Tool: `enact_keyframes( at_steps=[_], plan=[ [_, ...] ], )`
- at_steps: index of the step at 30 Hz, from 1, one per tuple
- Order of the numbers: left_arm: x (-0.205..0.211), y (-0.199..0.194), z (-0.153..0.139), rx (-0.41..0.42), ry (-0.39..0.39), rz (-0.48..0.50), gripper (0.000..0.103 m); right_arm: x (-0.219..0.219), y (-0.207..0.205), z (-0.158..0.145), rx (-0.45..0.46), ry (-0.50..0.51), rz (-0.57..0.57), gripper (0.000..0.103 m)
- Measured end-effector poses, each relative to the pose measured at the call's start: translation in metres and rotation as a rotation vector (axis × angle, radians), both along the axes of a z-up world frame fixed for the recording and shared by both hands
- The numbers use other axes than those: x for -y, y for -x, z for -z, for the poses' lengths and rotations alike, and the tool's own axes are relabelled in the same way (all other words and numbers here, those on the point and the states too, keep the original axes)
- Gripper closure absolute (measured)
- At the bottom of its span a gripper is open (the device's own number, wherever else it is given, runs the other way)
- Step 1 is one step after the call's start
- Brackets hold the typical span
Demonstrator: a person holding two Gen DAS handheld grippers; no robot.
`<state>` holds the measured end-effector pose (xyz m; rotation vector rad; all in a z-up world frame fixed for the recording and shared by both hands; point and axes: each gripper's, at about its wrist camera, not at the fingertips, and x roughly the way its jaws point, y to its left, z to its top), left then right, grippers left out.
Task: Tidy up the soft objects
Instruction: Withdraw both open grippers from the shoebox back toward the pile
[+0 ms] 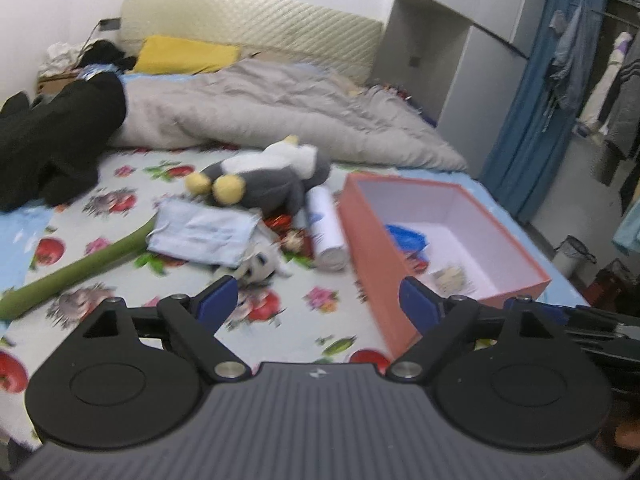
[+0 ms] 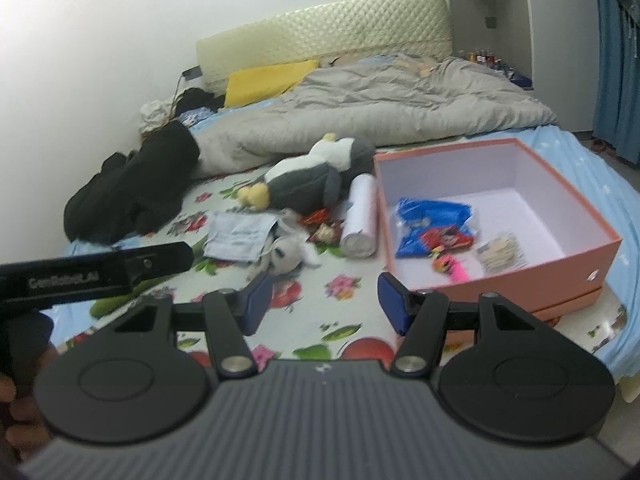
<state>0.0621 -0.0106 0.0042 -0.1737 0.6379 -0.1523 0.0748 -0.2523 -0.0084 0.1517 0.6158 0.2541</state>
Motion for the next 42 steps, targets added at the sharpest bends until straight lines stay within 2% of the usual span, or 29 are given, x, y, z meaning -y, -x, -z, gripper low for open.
enact_keyframes(
  at_steps=[8, 12, 22, 25, 29, 35, 38, 42],
  plan=[
    [-0.026, 0.014, 0.026, -0.052, 0.004, -0.035, 0.012, -0.025, 0.018, 0.026, -0.025, -0.015, -0.037, 0.042],
    [-0.027, 0.019, 0.033, -0.063, -0.017, -0.048, 0.012, -0.03, 0.023, 0.034, -0.029, -0.027, -0.045, 0.042],
    [-0.026, 0.035, 0.046, -0.087, -0.006, -0.058, 0.012, -0.029, 0.039, 0.048, -0.024, -0.035, -0.073, 0.042],
    [-0.022, 0.039, 0.046, -0.086, -0.016, -0.061, 0.004, -0.024, 0.041, 0.052, -0.025, -0.041, -0.068, 0.042],
    [-0.019, 0.033, 0.046, -0.089, -0.021, -0.053, 0.003, -0.021, 0.041, 0.055, -0.019, -0.044, -0.054, 0.042],
    [-0.026, 0.022, 0.048, -0.091, 0.023, -0.06, 0.0, -0.019, 0.038, 0.054, -0.006, -0.047, -0.052, 0.042],
    [-0.028, 0.017, 0.056, -0.098, 0.0, -0.097, 0.0, -0.02, 0.036, 0.057, -0.005, -0.038, -0.054, 0.042],
    [-0.024, 0.007, 0.071, -0.089, -0.11, -0.127, 0.0, -0.026, 0.03, 0.069, -0.003, -0.027, -0.07, 0.042]
  ],
)
